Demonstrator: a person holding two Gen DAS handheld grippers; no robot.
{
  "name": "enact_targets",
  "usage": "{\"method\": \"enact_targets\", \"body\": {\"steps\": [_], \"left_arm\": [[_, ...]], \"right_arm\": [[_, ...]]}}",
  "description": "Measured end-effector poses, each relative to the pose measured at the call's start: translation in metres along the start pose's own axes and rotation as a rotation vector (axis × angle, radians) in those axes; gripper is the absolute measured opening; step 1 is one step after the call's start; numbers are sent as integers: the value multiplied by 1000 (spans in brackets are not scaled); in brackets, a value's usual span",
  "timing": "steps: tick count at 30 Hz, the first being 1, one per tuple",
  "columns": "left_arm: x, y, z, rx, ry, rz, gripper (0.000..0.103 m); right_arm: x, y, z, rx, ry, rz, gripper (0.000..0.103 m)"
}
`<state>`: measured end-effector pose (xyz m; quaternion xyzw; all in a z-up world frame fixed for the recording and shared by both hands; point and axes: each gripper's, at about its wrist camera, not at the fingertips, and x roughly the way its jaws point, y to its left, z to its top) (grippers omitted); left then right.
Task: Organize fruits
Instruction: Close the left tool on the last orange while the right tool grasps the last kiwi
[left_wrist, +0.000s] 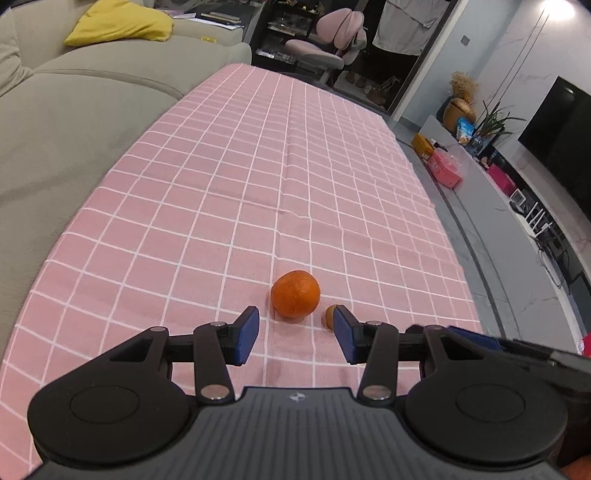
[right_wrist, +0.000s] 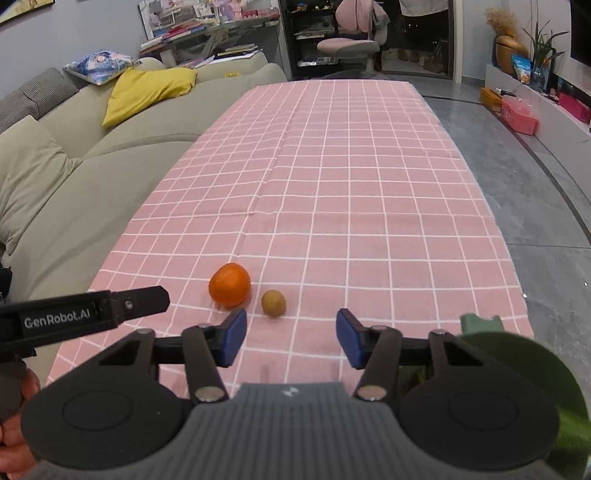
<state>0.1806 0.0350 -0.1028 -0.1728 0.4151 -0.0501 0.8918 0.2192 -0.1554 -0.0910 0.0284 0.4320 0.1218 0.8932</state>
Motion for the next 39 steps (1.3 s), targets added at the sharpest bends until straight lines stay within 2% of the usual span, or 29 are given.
{"method": "enact_targets", "body": {"steps": [4,7,13,23,28,34,39], "left_arm": [[18,2,5,4,15,7,53],[34,8,6,-56,34,-18,53],[61,14,10,-127,57,-10,54],[83,10,12,-132,89,-14,62],[90,4,12,-123,100,-42,53],[90,0,12,-106,101,-37,50],[85,2,19,-84,88,-4,49]], "right_arm": [[23,-3,11,15,25,2,39],[37,-4,15,10,43,-8,37],[59,-10,19,11,77,-29,36],[78,-20,21,48,104,-16,36],[84,-19,19,42,126,-5,36],[85,-18,18,39,135,-3,36],[84,-15,20,-1,125,-8,36]]}}
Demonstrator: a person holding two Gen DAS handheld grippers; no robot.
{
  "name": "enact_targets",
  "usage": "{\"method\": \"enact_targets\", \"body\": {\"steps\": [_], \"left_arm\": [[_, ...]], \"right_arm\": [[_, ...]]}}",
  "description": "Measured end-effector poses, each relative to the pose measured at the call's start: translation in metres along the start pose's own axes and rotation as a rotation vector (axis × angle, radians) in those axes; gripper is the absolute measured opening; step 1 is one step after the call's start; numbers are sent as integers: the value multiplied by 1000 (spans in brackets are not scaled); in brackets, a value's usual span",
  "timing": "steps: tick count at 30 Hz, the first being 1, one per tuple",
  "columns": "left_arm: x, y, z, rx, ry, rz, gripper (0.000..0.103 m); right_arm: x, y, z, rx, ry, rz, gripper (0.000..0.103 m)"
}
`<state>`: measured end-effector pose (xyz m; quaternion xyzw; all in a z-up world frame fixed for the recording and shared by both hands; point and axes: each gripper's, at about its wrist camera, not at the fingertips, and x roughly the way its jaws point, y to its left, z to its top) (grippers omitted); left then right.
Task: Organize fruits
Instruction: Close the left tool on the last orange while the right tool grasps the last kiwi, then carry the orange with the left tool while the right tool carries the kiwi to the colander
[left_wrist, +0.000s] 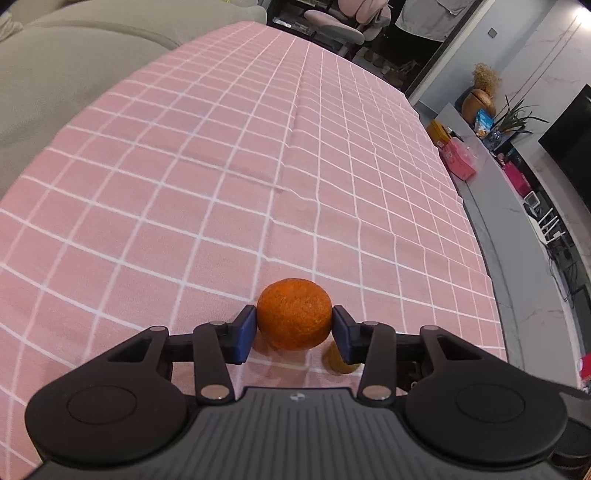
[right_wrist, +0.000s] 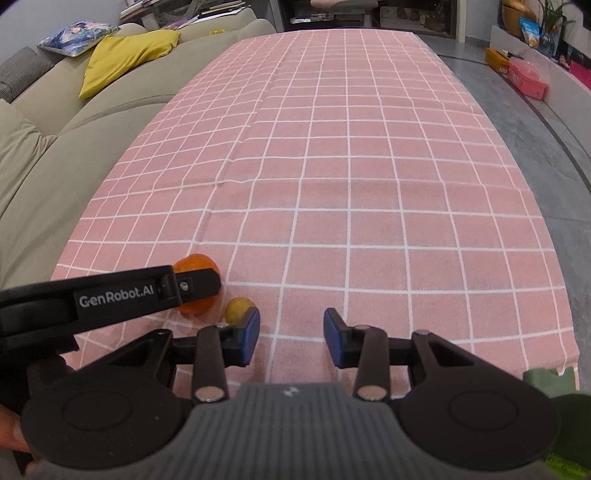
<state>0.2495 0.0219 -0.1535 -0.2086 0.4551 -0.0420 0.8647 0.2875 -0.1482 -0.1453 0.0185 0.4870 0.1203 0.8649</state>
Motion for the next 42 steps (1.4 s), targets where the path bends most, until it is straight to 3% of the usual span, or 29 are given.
{"method": "enact_targets", "body": {"steps": [5,9,16,23,27,35,42], "left_arm": [[-11,-1,5,79,-14,74,49],[-16,8,5,80,-18,92,49],[-22,17,3,49,-15,86,49],[-28,16,6,45,-23,80,49],[-36,11,9,53,-35,78,49],[-72,-20,15,138,-88,33,49],[-112,-68,2,234,-121,-79,49]], "right_arm": [[2,13,6,-64,-2,32,36],[10,25,9,-106,19,42,36],[24,31,12,-107,62,27,33],[34,32,13,-91,94,37,19],[29,32,12,-89,85,38,19],[-26,32,11,-93,-7,88,19],[-103,14,-8,-109,-118,89,19]]}}
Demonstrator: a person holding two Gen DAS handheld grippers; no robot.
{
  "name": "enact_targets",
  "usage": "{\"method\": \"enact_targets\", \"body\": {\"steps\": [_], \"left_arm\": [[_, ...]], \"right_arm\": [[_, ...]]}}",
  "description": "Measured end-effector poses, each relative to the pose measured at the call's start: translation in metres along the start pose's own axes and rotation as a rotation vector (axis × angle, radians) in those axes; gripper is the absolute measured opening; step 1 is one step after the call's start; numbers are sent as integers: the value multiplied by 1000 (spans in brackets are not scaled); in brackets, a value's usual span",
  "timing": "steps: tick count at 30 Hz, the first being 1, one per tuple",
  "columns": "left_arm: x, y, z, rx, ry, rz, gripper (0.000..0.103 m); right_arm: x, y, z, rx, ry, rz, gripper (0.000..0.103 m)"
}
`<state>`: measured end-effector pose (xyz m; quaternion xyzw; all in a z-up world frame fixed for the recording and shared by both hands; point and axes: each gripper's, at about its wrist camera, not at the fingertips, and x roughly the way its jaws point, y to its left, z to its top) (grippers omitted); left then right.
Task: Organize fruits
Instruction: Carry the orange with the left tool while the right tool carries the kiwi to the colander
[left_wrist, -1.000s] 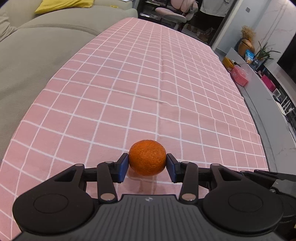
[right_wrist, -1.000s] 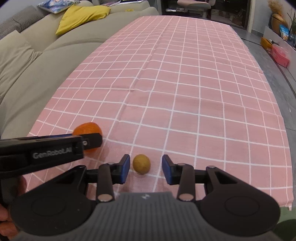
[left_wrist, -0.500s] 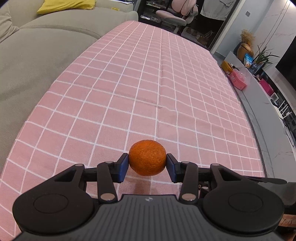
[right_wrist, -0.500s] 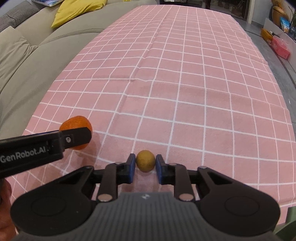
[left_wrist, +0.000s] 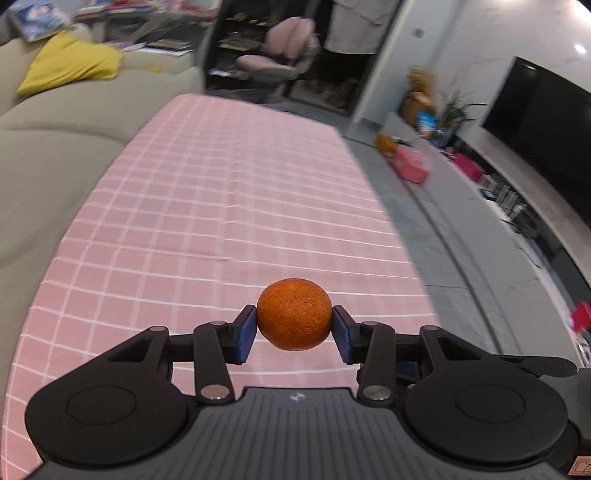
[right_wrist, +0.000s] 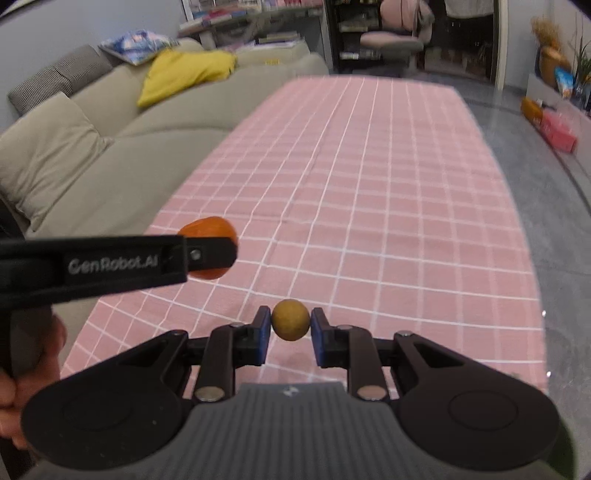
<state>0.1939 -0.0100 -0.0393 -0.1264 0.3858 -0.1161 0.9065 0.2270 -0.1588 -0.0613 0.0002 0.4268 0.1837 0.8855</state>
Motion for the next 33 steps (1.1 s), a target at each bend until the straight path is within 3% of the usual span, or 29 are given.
{"method": "enact_targets", "body": {"steps": [7,14,20,24,33], "left_arm": [[-17,-57,-18,103,28,-122,49],[-18,-117,-49,252,110,-215,49],[-1,-144,-83,338,246,-277,49],[8,-150,-101,411,293,-264,49],[30,-140,-103,394,341,-198,49]], "right_arm": [[-80,-29,-32,-4,-68,-83,19],[-132,-71,-81,13,-59,-192,19],[-132,-93,-109,54,12,-204,19],[-120,-94,-119,-9,73,-202,19],[-89,-90,-129,-186,193,-232,19]]}}
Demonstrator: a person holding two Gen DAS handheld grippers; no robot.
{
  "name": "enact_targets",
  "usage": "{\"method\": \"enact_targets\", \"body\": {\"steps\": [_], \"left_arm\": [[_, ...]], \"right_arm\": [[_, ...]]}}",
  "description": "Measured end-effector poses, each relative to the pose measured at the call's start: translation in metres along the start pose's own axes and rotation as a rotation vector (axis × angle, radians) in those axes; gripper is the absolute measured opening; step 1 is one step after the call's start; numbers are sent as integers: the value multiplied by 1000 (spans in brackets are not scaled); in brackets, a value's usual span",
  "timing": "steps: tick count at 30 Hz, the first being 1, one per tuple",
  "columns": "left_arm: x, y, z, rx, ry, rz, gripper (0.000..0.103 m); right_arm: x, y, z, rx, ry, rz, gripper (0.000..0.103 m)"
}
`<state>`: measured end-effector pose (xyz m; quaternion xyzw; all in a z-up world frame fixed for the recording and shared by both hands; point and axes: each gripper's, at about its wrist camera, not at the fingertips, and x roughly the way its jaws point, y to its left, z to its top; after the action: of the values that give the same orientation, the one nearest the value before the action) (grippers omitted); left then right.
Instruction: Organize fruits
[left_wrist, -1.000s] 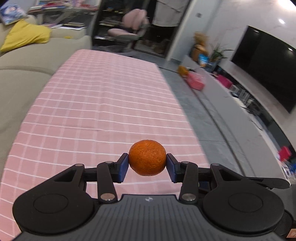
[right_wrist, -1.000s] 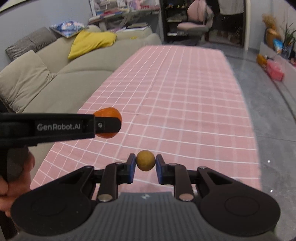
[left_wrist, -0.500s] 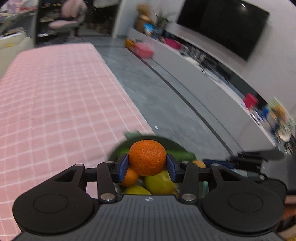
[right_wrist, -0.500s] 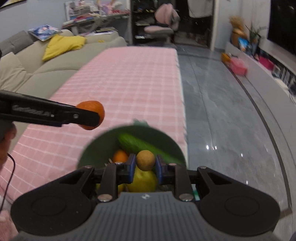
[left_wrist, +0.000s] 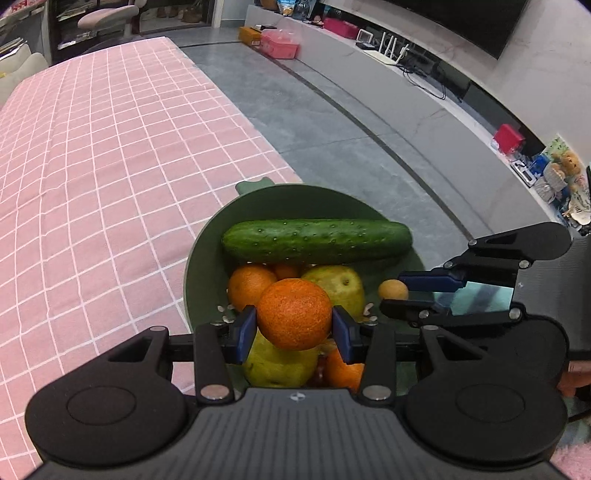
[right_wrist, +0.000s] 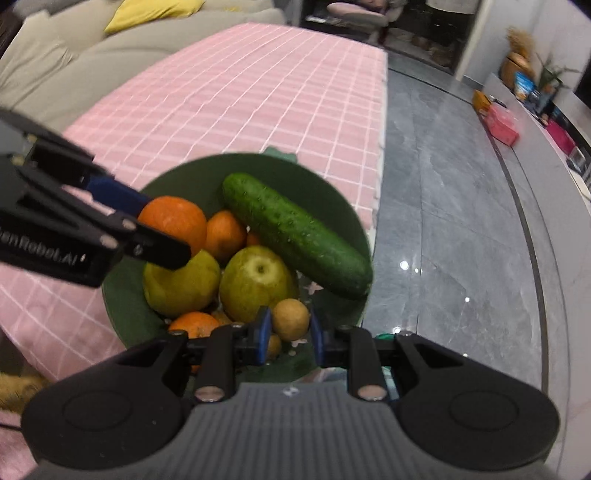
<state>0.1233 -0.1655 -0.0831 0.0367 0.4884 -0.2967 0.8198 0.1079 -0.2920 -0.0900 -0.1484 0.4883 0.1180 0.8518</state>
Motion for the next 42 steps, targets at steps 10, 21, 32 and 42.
{"method": "enact_targets", "body": {"steps": [10,21,32,42], "left_arm": [[13,5,5,-22,22,-20,49],[21,3,11,-15,23,22,50],[9,8,12,-45,-15,4,66],[-53,10,11,-24,-190,88,70]], "right_arm": [[15,-9,1,15,63,31,19],[12,-23,-1,125,17,86,24],[7,-23,-2,143,-17,82,36],[-32,-16,1,237,-131,70,59]]}}
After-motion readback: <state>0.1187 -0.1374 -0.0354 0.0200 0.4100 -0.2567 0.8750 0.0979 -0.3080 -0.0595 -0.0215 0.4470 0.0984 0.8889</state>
